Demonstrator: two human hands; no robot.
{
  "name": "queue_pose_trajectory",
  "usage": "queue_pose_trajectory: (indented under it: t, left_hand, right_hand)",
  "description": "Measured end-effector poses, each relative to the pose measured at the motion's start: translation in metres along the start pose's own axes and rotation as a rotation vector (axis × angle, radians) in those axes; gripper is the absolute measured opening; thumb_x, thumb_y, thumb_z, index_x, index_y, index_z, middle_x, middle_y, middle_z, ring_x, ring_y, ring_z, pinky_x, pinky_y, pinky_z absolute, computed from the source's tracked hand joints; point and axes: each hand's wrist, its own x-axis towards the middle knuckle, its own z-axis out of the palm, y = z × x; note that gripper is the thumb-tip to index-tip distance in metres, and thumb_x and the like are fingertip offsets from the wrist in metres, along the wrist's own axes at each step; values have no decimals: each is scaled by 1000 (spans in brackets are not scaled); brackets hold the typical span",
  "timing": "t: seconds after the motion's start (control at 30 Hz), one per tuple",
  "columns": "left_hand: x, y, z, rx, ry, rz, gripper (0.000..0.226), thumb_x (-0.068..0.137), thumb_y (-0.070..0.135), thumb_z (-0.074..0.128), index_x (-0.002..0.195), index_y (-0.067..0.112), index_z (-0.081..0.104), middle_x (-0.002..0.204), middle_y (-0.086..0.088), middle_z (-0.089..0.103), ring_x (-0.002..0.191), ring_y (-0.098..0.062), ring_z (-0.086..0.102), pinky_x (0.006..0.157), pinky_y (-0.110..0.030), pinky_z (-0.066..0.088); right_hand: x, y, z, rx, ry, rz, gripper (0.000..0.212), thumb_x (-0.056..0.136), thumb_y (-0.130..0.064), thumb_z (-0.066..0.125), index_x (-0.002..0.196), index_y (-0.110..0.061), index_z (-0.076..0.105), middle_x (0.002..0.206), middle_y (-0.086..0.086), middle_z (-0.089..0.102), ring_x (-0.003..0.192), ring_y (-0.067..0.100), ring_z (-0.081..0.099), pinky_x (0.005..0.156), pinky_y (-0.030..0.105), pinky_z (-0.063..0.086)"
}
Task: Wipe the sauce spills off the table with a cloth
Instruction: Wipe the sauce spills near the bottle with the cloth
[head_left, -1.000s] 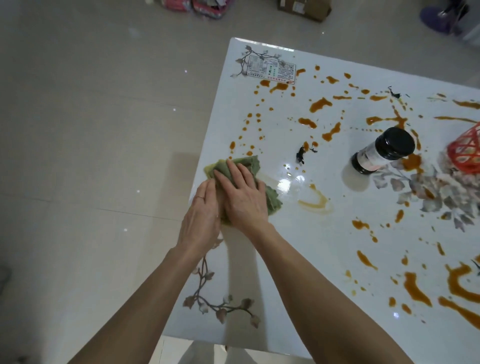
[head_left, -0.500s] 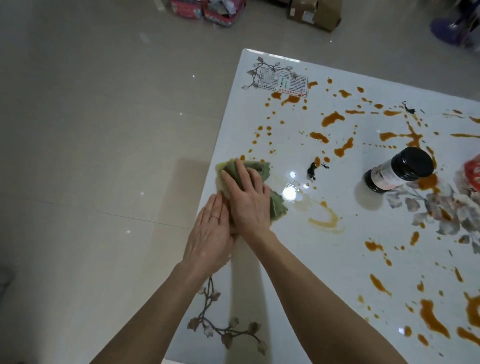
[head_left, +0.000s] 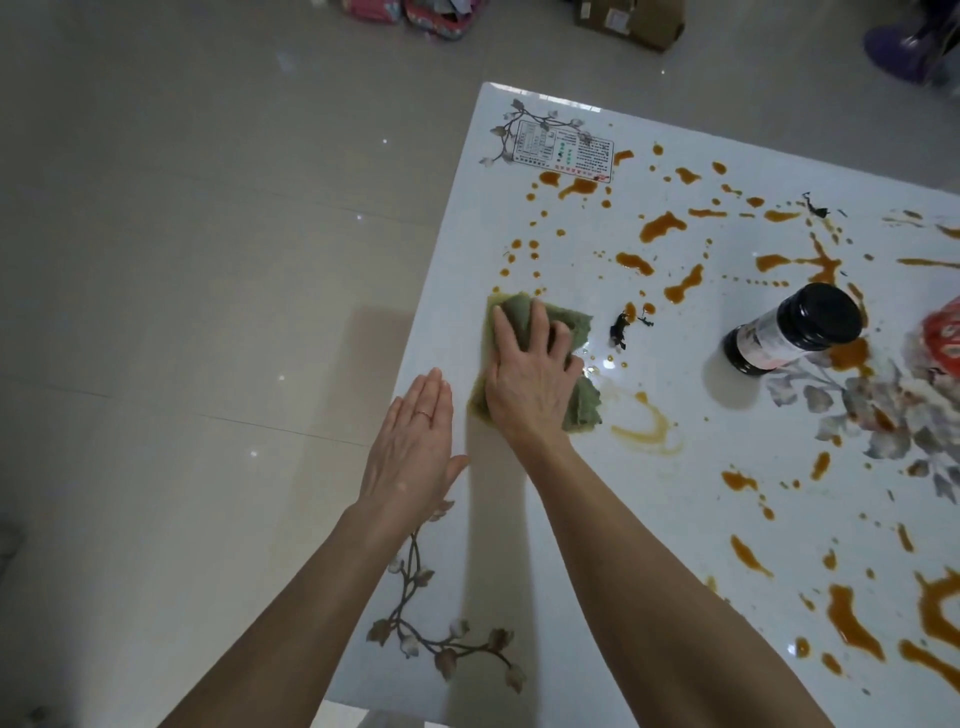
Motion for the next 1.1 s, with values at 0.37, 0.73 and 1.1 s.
queue_pose_trajectory:
  t: [0.37, 0.73, 1.1]
  left_hand:
    - [1, -1, -1, 3, 4, -8, 82, 95, 42, 43, 148, 8, -9, 156, -6, -17, 144, -16, -14, 116, -31, -4]
    - [1, -2, 5, -12, -26, -28, 80, 96, 40, 41, 147, 8, -12, 156, -5, -20, 144, -17, -17, 118, -33, -3]
    - [2, 3, 10, -2, -18, -56, 76, 97, 37, 39, 148, 6, -9, 156, -8, -18, 144, -20, -15, 118, -34, -1]
  right_hand:
    - [40, 13, -5, -25, 25, 66, 52, 99, -44, 27, 151, -36, 21, 160, 3, 12, 139, 31, 18, 103, 48, 25]
    - [-12, 29, 7, -38, 77, -22, 49, 100, -43, 30, 149, -38, 29, 158, -1, 22, 139, 25, 23, 101, 50, 25]
    - [-49, 52, 10, 4, 72, 165, 50, 102, -40, 32, 151, -36, 26, 161, -3, 16, 144, 23, 16, 107, 54, 18]
